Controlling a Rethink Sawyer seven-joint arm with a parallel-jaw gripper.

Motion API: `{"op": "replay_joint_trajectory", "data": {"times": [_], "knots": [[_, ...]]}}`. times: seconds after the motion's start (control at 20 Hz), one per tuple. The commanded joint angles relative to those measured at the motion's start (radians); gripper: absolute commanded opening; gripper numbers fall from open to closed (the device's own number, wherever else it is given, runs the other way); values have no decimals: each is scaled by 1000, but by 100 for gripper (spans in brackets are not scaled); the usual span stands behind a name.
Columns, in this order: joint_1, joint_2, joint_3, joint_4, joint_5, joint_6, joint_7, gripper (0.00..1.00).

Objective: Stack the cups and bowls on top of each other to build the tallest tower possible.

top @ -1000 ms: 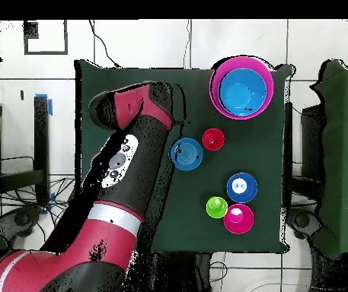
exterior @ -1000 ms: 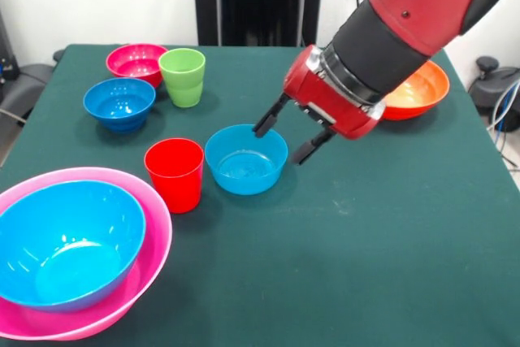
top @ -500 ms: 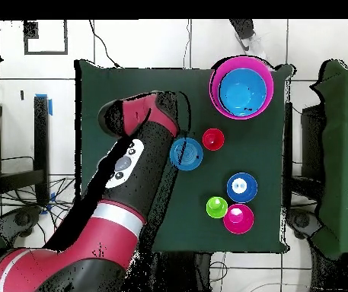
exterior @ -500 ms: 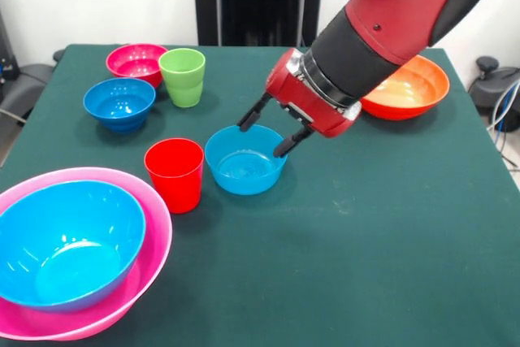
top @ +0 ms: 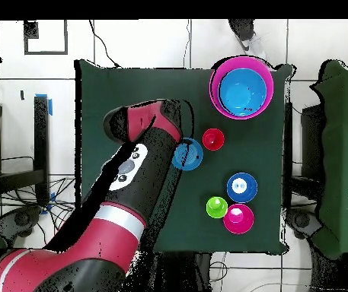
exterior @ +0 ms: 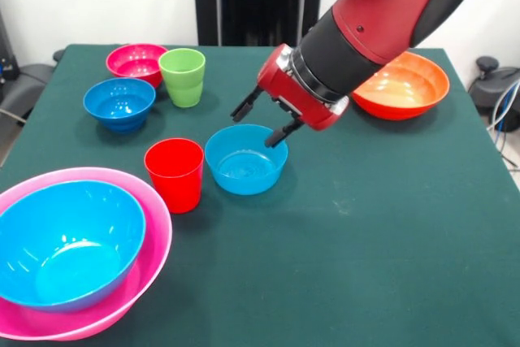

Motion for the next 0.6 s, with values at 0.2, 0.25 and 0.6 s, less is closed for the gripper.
{"op": "replay_joint_trajectory", "data": {"times": [0.2,0.25,0.6], "knots": [[31,-25,92,93,65,-63,233,100],[29,-24,95,93,71,-66,232,100],[28,-15,108,94,102,-91,245,100]]}}
